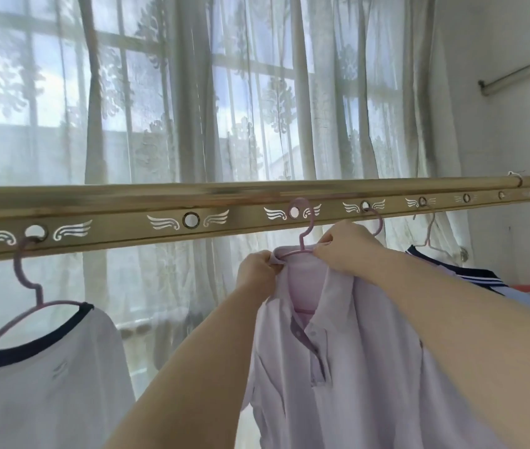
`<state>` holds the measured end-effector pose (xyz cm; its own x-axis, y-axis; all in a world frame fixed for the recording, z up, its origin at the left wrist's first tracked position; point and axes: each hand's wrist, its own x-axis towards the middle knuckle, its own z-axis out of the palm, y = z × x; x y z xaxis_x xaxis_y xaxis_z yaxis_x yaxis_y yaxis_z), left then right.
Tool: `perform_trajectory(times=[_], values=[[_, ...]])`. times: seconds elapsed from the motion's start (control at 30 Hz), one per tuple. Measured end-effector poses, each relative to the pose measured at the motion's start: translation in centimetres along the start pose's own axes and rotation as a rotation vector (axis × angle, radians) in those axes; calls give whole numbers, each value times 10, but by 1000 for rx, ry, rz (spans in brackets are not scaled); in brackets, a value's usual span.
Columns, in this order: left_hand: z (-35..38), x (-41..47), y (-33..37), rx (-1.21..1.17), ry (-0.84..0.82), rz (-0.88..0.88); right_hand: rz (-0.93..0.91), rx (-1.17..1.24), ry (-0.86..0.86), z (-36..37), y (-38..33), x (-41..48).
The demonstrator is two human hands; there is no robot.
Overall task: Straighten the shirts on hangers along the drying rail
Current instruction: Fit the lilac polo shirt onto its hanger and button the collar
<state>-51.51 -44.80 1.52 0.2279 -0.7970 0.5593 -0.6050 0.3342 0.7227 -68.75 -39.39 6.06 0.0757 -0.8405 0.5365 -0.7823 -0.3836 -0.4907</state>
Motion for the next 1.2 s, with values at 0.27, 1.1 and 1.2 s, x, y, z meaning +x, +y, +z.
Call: perform_trajectory(times=[0.27, 1.1, 1.2], values=[[5, 27, -10, 7, -47, 66, 118, -5, -13, 7, -4, 4], [25, 51, -55, -151, -273, 39, 100, -163, 98, 47, 14, 20], [16, 43, -68, -92, -294, 13, -249, -402, 480, 52, 23, 7]])
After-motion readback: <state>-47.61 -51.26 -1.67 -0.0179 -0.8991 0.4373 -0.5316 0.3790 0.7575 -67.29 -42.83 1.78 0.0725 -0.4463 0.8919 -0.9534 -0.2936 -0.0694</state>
